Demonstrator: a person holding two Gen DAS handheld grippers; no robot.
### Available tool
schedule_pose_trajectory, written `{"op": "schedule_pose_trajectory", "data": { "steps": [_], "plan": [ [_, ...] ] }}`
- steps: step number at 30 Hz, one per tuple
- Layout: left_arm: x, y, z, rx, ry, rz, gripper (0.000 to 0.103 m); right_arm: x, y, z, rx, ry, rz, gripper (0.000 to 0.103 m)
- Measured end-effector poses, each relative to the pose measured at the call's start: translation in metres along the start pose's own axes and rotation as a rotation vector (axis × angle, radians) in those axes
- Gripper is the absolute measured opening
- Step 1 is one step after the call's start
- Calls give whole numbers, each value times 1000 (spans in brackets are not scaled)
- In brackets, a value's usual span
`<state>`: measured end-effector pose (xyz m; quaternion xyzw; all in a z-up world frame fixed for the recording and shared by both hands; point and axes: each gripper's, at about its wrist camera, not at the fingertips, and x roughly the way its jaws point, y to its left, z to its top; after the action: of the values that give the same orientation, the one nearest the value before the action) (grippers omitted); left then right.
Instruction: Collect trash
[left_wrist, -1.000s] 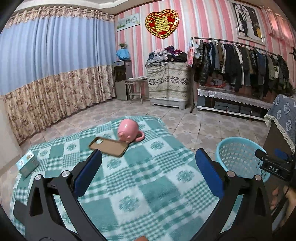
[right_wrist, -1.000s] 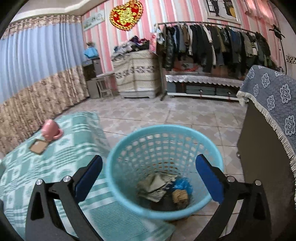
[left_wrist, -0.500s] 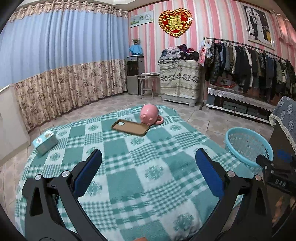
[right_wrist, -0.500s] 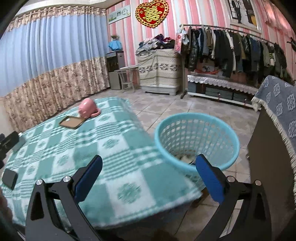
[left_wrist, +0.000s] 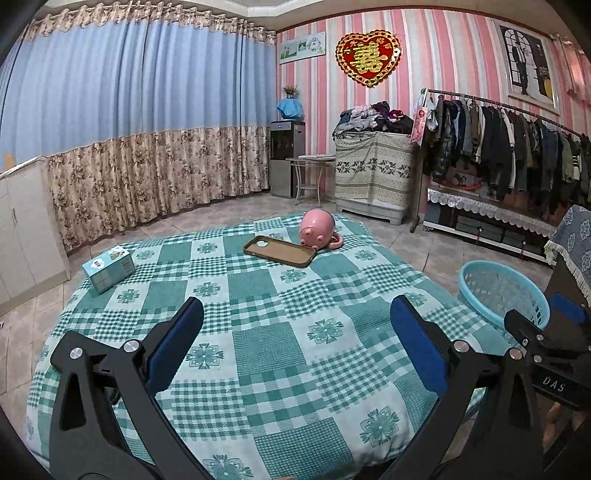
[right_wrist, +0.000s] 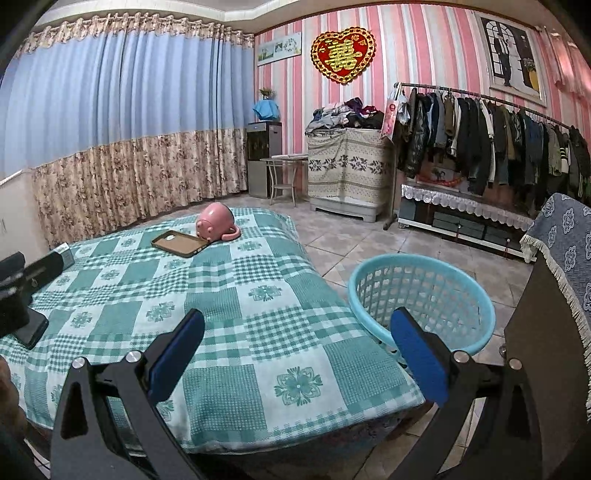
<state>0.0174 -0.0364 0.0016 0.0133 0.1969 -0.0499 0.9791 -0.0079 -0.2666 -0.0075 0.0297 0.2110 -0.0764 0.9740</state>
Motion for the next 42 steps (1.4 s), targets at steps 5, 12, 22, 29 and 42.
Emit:
{"op": "schedule_pose_trajectory", "data": {
  "steps": [5, 12, 22, 29, 42],
  "plan": [
    [-1, -9, -5, 21, -10, -8, 98, 1, -1, 0, 13, -4, 10, 98],
    [-4, -12, -7, 33, -10, 5, 98, 1, 2, -1, -3, -14, 27, 98],
    [-10, -10, -11, 42, -22, 17, 98, 1, 3, -1, -13, -19, 45, 98],
    [-9, -6, -11, 30, -20, 26, 98, 2, 6, -1, -24, -23, 51, 98],
    [-11, -1, -10, 15, -28, 35, 98, 3, 6, -2, -28, -22, 52, 98]
  ]
}}
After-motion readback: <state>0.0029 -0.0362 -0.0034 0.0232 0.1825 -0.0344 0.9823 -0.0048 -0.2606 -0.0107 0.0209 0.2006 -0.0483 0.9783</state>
